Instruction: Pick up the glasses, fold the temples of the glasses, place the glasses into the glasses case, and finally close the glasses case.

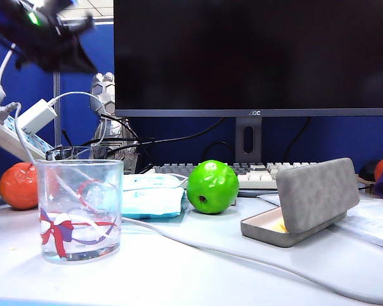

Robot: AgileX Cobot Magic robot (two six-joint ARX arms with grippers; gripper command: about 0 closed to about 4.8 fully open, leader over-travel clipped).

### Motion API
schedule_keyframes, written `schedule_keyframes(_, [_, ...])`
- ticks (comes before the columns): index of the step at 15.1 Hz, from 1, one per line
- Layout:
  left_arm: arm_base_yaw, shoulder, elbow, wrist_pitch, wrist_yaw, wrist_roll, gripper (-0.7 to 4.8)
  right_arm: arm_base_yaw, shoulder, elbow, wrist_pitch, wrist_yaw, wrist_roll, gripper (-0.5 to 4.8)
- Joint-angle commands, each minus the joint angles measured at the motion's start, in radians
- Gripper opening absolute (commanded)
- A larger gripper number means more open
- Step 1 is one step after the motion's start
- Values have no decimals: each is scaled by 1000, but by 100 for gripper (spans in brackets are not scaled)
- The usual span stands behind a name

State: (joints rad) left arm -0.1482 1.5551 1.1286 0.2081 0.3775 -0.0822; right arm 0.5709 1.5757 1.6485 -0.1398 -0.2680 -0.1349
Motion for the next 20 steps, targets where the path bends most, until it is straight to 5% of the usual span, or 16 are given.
schedule_keyframes(1, [-38, 100, 6, 105, -60, -28, 5, 2, -53, 3, 7, 4, 12, -1])
schedule_keyframes(2, [-55, 136, 6, 141, -76, -60, 79, 2, -63, 3, 7, 4, 24, -1])
schedule_keyframes(4, [-89, 211, 6, 222, -111, -153, 384, 2, -73, 3, 0, 3, 38, -1])
schedule_keyframes(5, [-102, 247, 6, 255, -154, -234, 403, 2, -77, 3, -12, 2, 38, -1])
schedule_keyframes(9, [-122, 332, 16, 370, -219, -386, 398, 2, -84, 3, -74, -1, 38, -1])
schedule_keyframes(14, [-138, 437, 228, 291, -217, -404, 399, 2, -86, 3, -84, -2, 38, -1])
schedule_keyframes(18, [-138, 441, 256, 197, -261, -397, 396, 2, -87, 3, -88, -3, 37, -1])
schedule_keyframes(19, [-138, 445, 256, 196, -269, -397, 376, 2, -87, 3, -89, -4, 37, -1])
schedule_keyframes(20, [-138, 446, 256, 192, -270, -396, 285, 2, -87, 3, -88, -4, 37, -1])
